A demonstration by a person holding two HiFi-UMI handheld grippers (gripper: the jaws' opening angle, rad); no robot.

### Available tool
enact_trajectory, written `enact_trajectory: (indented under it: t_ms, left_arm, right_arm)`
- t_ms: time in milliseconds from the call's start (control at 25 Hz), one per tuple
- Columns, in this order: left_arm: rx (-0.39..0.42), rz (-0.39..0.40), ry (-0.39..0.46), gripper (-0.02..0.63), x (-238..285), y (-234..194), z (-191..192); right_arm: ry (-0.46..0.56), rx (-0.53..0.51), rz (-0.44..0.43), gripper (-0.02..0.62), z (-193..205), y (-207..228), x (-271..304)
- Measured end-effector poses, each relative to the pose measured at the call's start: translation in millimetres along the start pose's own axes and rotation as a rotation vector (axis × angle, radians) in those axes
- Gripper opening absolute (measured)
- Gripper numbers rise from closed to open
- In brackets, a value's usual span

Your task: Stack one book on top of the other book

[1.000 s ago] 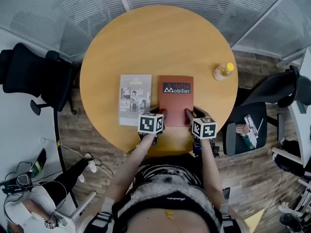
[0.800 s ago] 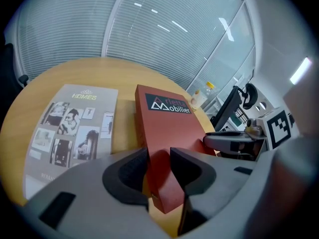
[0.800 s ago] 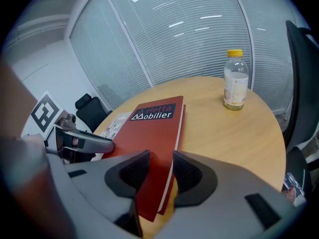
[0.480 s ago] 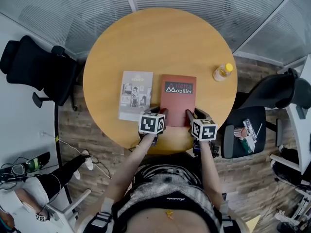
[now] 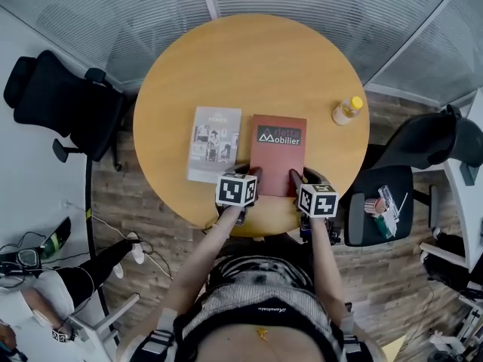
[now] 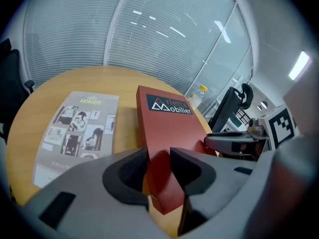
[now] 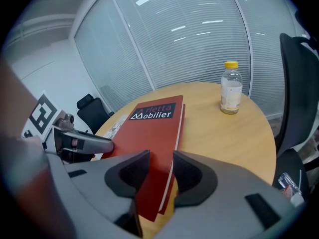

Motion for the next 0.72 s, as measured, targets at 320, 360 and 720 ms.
enact_trajectory:
  t_ms: [320, 360, 720]
  left_arm:
    - [0.012, 0.032, -0.002, 0.15, -17.0, -19.6, 5.0]
    - [0.014, 0.036, -0.002, 0.15, -19.0, -21.9, 4.6]
    - [0.031, 0.045, -0.001, 0.15, -32.5, -43.0, 3.8]
  right_arm:
    - [0.021, 0.017, 0.023, 0.155, 6.2, -29.5, -2.5]
    - [0.024, 0.02, 0.025, 0.155, 6.5, -32.6, -2.5]
    - [0.039, 0.034, 0.044, 0.155, 7.2, -58.0, 3.2]
Point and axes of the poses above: the fingertips, and each gripper's own axes: x forward along the fingers, y to its right, z out of its underside, the point moved 8 cm from there along -x, backward along the fingers, and after that the axes turned 2 degrees about x, right-handed, at the moved point
